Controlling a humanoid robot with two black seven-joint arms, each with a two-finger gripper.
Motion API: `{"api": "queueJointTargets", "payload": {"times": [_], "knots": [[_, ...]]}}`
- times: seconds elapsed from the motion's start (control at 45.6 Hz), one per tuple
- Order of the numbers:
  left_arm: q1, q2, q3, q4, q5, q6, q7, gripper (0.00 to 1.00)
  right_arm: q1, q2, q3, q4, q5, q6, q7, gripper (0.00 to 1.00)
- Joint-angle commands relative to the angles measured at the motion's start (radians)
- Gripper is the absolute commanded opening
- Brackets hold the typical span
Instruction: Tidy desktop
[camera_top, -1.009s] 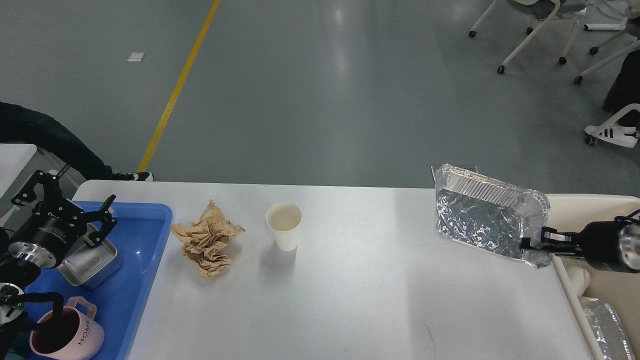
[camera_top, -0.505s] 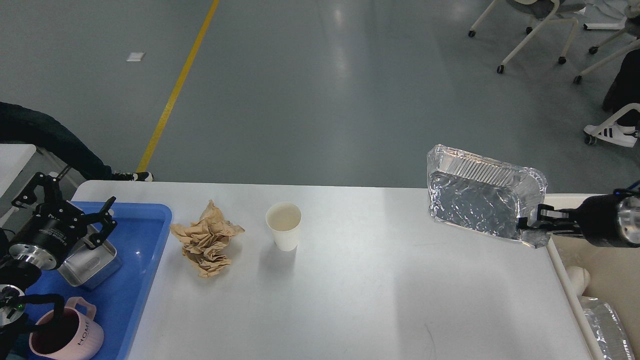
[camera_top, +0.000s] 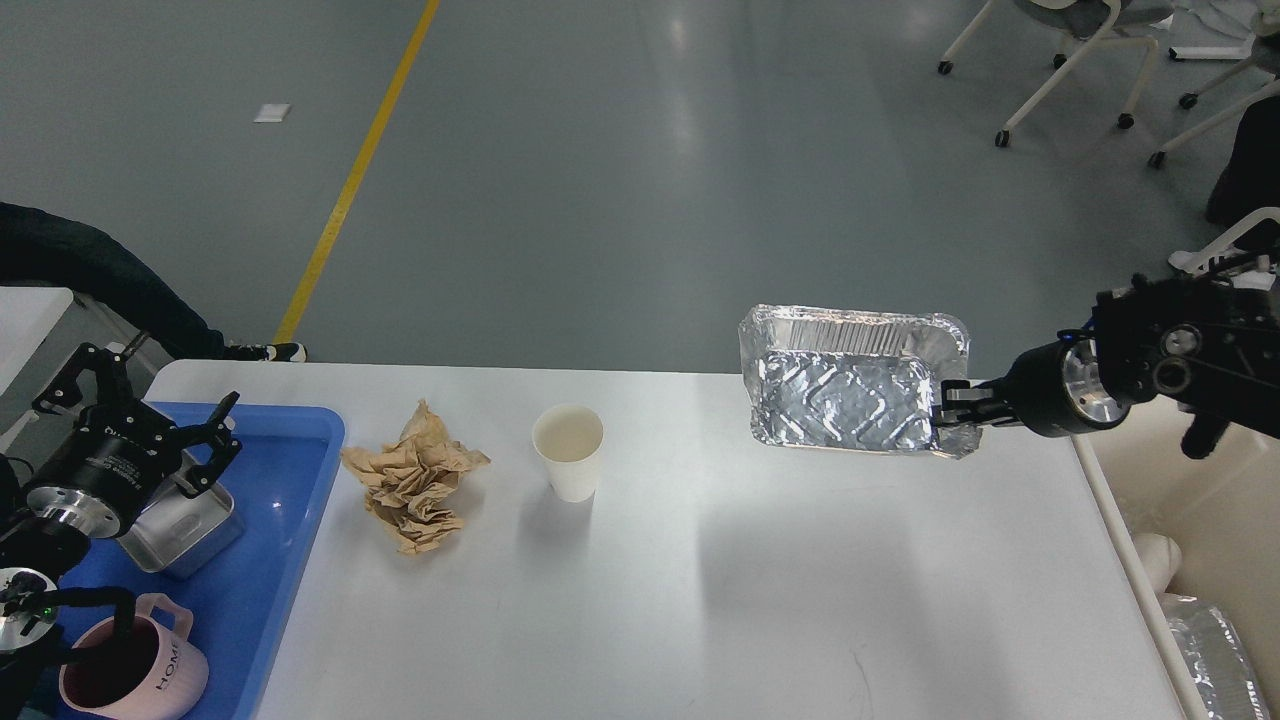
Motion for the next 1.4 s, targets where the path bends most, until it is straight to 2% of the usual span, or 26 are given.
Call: {"api": "queueJointTargets", "payload": {"times": [0.0, 0.285, 0.592, 0.724, 0.834, 0.899, 0.921, 1.031, 1.206, 1.272, 1.382], "knots": [[0.004, 0.000, 0.000, 0.000, 0.000, 0.002, 0.000, 0.97, 0.043, 0.126, -0.042, -0.065, 0.022, 0.007, 0.000, 0.00], [0.001, 0.001, 0.026, 0.000, 0.000, 0.002, 0.000, 0.97, 0.031, 0.262, -0.053, -0.165, 0.065, 0.011, 0.000, 0.00], [0.001, 0.038, 0.031, -0.005, 0.003, 0.016, 0.003, 0.97, 0.020, 0.255, -0.053, -0.165, 0.065, 0.011, 0.000, 0.00], [-0.008, 0.160, 0.135, -0.008, 0.009, 0.028, 0.003, 0.97, 0.017, 0.255, -0.053, -0.165, 0.065, 0.011, 0.000, 0.00], [-0.059, 0.257, 0.270, -0.020, 0.078, 0.088, 0.001, 0.97, 0.017, 0.257, -0.056, -0.164, 0.064, 0.013, -0.002, 0.00], [-0.091, 0.314, 0.338, -0.055, 0.139, 0.120, 0.000, 0.97, 0.018, 0.255, -0.068, -0.164, 0.064, 0.013, 0.000, 0.00], [-0.102, 0.369, 0.361, -0.093, 0.187, 0.125, -0.002, 0.97, 0.020, 0.255, -0.071, -0.162, 0.064, 0.013, 0.000, 0.00], [-0.097, 0.509, 0.384, -0.187, 0.343, 0.125, -0.006, 0.97, 0.023, 0.257, -0.071, -0.164, 0.064, 0.014, 0.000, 0.00], [-0.039, 0.667, 0.405, -0.285, 0.618, 0.128, -0.012, 0.97, 0.024, 0.252, -0.083, -0.164, 0.065, 0.016, 0.000, 0.00], [-0.008, 0.731, 0.407, -0.311, 0.699, 0.128, -0.032, 0.97, 0.028, 0.248, -0.086, -0.164, 0.065, 0.017, 0.000, 0.00], [0.035, 0.788, 0.407, -0.359, 0.817, 0.128, -0.101, 0.97, 0.028, 0.246, -0.088, -0.162, 0.064, 0.021, 0.000, 0.00]]}}
